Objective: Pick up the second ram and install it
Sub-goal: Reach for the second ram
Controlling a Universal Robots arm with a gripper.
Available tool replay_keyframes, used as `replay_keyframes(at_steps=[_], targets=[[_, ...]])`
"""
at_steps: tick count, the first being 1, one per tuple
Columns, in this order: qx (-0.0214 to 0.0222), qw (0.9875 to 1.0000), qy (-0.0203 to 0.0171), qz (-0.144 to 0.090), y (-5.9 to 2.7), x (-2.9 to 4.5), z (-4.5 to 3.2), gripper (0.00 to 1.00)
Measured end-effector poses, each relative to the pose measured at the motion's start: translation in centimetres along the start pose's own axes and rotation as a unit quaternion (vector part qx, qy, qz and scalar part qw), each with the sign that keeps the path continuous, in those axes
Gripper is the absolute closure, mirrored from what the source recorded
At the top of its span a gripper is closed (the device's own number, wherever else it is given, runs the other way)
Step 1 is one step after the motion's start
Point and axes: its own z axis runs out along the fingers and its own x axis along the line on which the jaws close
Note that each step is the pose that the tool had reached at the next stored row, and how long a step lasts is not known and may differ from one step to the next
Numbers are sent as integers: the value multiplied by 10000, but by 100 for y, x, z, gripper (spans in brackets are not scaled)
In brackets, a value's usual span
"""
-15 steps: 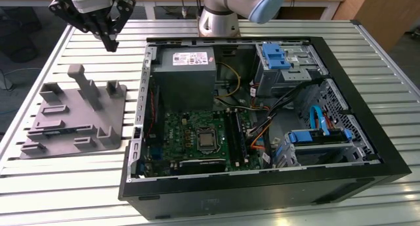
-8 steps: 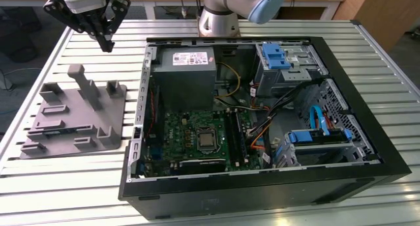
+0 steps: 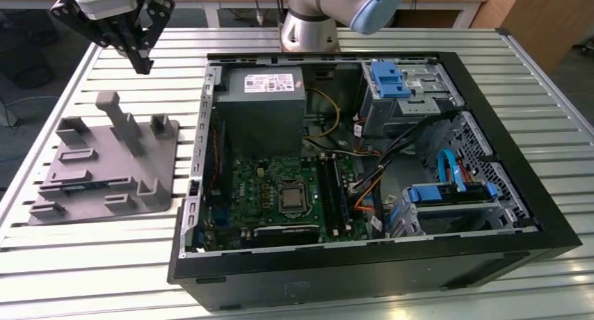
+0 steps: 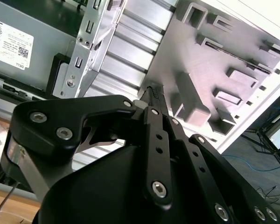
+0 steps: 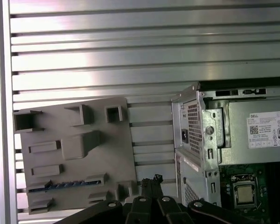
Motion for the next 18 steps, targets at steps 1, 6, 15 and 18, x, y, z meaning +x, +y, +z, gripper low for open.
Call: replay_keyframes(at_steps=[1, 6, 15, 18], targets=[[0, 10000, 0, 0, -1, 19, 0, 90], [0, 10000, 0, 1, -9, 122, 0, 90], [0, 10000, 0, 1, -23, 305, -1, 90], [0, 10000, 0, 1, -28, 366, -1, 90]])
